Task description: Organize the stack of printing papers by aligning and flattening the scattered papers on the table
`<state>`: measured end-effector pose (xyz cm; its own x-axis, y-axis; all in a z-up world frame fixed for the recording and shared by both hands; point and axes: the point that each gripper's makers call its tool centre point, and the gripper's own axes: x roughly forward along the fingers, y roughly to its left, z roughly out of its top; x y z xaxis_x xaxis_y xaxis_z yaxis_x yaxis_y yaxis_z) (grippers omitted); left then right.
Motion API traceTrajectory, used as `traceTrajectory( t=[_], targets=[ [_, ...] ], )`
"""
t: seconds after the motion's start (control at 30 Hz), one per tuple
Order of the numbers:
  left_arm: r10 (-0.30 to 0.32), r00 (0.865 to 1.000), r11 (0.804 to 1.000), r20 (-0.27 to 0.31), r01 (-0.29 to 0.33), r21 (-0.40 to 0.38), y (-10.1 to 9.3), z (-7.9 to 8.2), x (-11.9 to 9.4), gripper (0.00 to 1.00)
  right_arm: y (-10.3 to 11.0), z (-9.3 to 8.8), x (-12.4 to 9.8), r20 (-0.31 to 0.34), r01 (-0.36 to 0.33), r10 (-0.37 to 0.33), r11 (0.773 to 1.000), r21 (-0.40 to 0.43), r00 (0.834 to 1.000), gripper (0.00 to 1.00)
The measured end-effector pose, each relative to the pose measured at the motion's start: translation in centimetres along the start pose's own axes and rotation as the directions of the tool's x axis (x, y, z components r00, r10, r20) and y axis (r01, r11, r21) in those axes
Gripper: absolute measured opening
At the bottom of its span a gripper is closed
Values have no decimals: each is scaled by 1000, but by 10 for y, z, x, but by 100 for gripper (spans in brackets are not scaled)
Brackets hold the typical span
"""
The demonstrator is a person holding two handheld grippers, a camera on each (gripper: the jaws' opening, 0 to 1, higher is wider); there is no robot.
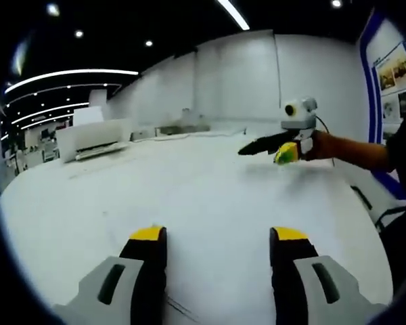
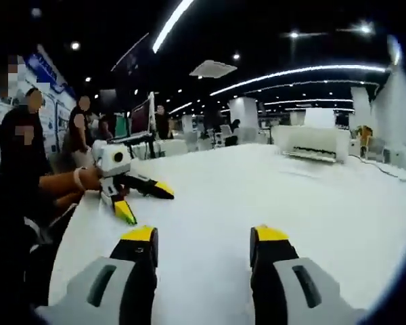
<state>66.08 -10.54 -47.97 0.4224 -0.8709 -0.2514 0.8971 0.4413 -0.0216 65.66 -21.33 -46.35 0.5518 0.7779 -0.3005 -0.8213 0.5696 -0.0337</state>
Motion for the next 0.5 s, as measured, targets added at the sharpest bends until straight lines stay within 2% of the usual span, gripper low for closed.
traceTrajectory(
  t=[0.07, 0.2, 0.33, 0.5],
  targets=[
    [1, 1000, 1000, 1, -1, 0, 1, 0, 0, 64, 12, -4, 16, -11, -36, 36, 999, -1, 999, 42],
    [1, 1000, 1000, 1, -1, 0, 0, 0, 1, 64, 19, -20, 26, -49, -74, 74, 997, 18, 996, 40],
    [10, 1000, 1000, 4, -10, -2, -1, 1, 2, 63, 16, -20, 18, -49, -70, 72, 997, 31, 996, 40],
    [13, 1000, 1000, 8, -13, -2, -1, 1, 2, 62, 12, -27, -4, -39, -58, 59, 998, 25, 998, 42]
  ],
)
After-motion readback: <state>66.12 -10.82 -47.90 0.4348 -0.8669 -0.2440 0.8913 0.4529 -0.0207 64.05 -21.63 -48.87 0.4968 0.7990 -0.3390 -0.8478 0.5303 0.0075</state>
